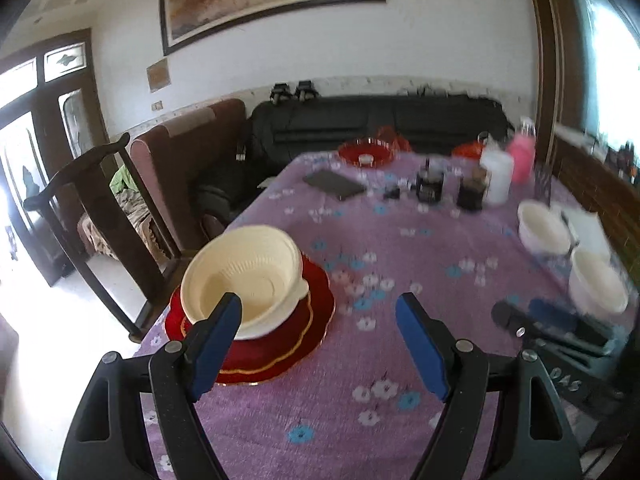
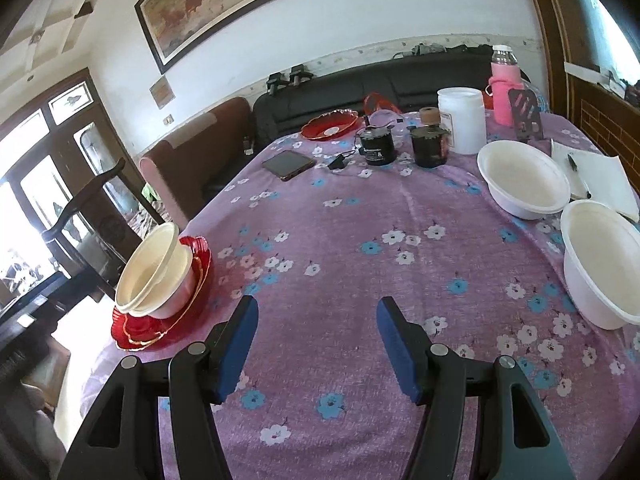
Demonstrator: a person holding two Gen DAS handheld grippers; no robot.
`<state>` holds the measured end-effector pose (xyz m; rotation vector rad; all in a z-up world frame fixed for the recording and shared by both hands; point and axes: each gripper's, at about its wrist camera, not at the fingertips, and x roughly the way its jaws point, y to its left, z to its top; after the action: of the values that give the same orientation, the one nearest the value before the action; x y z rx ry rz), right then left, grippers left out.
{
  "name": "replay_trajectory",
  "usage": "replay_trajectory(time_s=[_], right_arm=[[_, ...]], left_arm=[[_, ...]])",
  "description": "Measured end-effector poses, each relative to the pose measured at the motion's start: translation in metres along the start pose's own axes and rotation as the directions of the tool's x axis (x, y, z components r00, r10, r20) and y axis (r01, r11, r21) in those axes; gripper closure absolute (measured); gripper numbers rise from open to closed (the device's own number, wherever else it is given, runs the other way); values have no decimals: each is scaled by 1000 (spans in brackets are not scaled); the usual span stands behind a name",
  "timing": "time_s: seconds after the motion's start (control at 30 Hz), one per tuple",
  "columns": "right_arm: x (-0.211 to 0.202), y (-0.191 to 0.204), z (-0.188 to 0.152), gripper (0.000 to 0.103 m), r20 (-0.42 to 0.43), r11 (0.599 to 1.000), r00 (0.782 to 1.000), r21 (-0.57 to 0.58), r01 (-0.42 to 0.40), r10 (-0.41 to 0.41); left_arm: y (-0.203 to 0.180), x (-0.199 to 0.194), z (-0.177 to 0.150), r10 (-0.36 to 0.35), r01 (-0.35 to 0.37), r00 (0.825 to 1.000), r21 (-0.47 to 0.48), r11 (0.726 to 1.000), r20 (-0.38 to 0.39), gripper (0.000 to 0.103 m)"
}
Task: Organize plates and bowls
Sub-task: 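Open the right tool and withdraw from the stack, then move the right tool to the large white bowl and grasp its rim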
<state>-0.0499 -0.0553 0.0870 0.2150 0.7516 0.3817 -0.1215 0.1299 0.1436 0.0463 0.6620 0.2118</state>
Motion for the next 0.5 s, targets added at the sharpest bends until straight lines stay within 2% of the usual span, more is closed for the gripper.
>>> replay_trajectory(time_s=[0.13,0.37,0.5], right_arm=[[0,-3,-4,37,2,999,999,3,33,-33],[16,-8,-12,37,-39,999,998,14,46,-45],[16,-13,-14,37,-30,998,998,24,56,-56]], left_arm=[[-8,6,-5,-47,48,998,14,999,-36,24],[-10,11,-9,-72,73,996,21,997,-46,24],[-16,15,-11,-86,88,995,34,996,-56,24]])
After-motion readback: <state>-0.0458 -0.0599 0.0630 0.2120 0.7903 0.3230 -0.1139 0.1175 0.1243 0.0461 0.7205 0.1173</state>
